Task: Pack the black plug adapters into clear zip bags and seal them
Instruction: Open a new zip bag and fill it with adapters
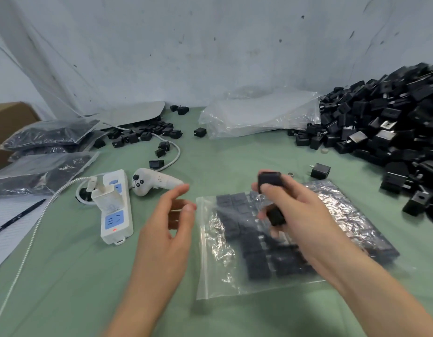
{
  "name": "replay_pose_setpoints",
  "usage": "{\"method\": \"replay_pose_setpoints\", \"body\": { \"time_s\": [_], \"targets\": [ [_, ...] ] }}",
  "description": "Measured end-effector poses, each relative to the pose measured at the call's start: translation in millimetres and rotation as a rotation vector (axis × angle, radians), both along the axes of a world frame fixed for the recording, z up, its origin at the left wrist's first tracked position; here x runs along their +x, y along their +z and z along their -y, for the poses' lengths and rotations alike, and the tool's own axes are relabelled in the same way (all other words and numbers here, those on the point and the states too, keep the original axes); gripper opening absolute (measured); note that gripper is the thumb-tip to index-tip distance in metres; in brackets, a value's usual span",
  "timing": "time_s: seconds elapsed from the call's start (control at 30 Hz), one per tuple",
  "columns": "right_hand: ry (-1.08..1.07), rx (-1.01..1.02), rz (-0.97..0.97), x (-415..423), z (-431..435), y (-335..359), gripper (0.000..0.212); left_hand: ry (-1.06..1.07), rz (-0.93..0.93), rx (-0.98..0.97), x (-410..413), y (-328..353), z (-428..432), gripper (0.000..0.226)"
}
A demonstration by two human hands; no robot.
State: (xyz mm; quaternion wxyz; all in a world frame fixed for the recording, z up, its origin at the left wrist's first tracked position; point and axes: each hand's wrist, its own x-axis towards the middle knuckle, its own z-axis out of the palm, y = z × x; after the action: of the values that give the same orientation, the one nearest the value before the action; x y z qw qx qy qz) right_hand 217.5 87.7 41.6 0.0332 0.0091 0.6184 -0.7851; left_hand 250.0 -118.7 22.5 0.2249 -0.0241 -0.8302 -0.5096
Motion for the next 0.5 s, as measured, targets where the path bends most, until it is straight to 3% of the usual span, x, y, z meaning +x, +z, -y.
{"method": "replay_pose_setpoints", "body": {
  "time_s": [0.13, 0.23, 0.4, 0.5],
  "targets": [
    [0.067, 0.746, -0.499, 7.3, 3.5, -11.0, 0.044, -0.188, 0.080, 0.132, 9.7, 10.0, -27.7, 0.023],
    [-0.018, 1.106, -0.715, 10.9, 8.7, -16.2, 0.050, -0.247, 0.132, 0.163, 12.1, 10.4, -33.9, 0.031],
    [-0.153, 1.147, -0.940, 15.9, 16.1, -22.4, 0.054, -0.261, 0.153, 0.209, 10.9, 7.5, -34.9, 0.024],
    [-0.091, 1.130, -0.914, 14.6, 19.7, -23.7, 0.060, -0.208, 0.143, 0.283, 9.4, 9.4, -31.6, 0.026]
  ]
}}
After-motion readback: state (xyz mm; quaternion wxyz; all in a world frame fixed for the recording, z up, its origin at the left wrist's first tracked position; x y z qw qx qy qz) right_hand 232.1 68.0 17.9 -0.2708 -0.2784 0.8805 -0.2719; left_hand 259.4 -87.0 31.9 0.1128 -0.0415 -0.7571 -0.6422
